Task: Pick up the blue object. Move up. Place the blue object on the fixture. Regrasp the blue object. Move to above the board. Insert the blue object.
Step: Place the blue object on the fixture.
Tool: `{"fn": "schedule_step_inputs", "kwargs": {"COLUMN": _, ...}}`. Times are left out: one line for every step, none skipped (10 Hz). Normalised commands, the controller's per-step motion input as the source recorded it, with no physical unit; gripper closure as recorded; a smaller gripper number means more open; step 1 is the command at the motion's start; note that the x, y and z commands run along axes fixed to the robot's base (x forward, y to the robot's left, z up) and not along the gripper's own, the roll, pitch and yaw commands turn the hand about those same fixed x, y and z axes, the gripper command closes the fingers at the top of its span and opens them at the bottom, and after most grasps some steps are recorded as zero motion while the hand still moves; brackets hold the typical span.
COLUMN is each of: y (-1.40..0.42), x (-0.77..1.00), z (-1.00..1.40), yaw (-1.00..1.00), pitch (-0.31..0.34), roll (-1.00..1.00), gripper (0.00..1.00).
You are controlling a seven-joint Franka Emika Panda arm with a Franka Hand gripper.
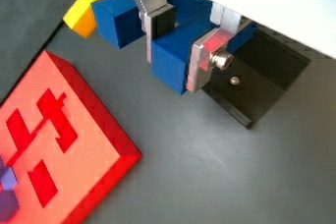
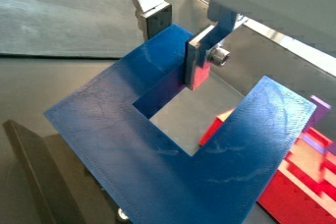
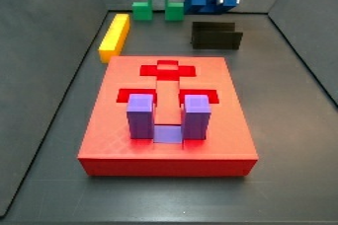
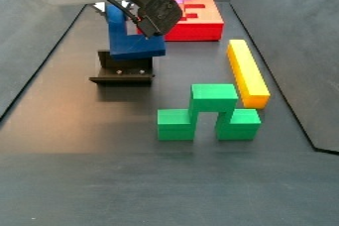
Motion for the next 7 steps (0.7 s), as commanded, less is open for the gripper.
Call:
{"fn": "schedule_step_inputs", "kwargs": {"y": 0.00, "x": 0.71, "z": -0.33, "yaw": 0.10, "pitch": 0.000, "roll": 0.02, "gripper": 1.00}}
{"fn": "schedule_step_inputs", "kwargs": {"y": 0.00, "x": 0.61, "z": -0.27, "yaw": 0.00, "pitch": 0.000, "roll": 0.01, "gripper": 1.00}}
{"fn": "schedule_step_inputs", "kwargs": {"y": 0.00, "x": 0.54, "z": -0.23, "yaw": -0.07, "pitch": -0.043, "roll": 0.04, "gripper": 1.00}}
{"fn": "schedule_step_inputs", "kwargs": {"y": 0.00, "x": 0.47, "z": -0.09, "yaw": -0.30, "pitch": -0.009, "roll": 0.08, "gripper": 1.00}}
{"fn": "schedule_step_inputs", "kwargs": {"y": 0.00, "x": 0.52, "z": -0.03, "yaw": -0.45, "pitch": -0.106, "roll": 0.07, "gripper": 1.00}}
{"fn": "schedule_step_inputs", "kwargs": {"y": -0.01, "x": 0.50, "z": 0.00, "yaw": -0.54, "pitch": -0.197, "roll": 0.10, "gripper": 1.00}}
{"fn": "schedule_step_inputs", "kwargs": {"y": 0.00, "x": 0.49, "z": 0.00, "yaw": -0.57, "pitch": -0.211, "roll": 0.06, "gripper": 1.00}}
